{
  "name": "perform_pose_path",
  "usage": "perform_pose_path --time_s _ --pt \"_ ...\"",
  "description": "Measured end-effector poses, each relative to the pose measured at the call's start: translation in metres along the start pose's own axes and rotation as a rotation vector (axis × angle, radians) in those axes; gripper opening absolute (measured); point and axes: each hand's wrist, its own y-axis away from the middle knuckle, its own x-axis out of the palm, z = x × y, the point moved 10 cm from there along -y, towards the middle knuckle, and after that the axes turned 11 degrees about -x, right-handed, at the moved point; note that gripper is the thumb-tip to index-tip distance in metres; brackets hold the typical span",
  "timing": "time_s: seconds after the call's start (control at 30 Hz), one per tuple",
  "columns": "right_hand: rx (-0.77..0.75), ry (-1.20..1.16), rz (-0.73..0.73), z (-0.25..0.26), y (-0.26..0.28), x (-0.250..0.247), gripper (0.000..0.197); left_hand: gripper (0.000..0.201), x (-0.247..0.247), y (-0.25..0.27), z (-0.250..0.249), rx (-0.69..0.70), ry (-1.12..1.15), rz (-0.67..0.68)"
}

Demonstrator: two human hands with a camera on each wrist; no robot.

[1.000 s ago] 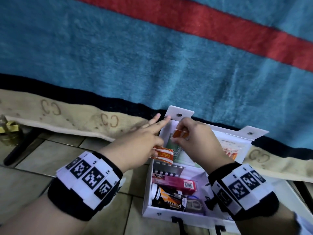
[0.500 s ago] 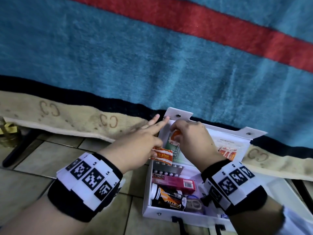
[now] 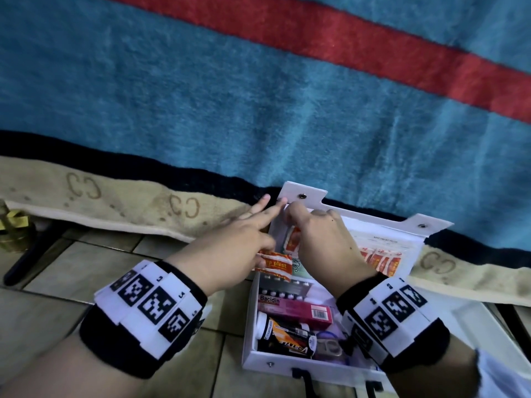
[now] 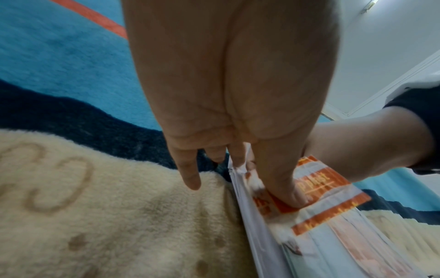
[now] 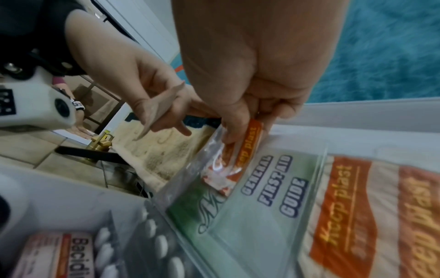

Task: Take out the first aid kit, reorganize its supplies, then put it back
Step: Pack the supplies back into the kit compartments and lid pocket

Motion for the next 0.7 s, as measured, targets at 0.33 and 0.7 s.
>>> perform_pose_path --time_s 0.33,0.7 --pt "0.029 0.013 -0.04 -0.009 -0.001 0.003 0.039 0.033 -0.001 0.002 -0.001 -0.007 -0.014 0.0" --pt "0.034 -0.128 -0.093 -0.014 0.0 0.001 0.033 0.014 0.001 0.002 -0.002 -0.01 -0.02 0.007"
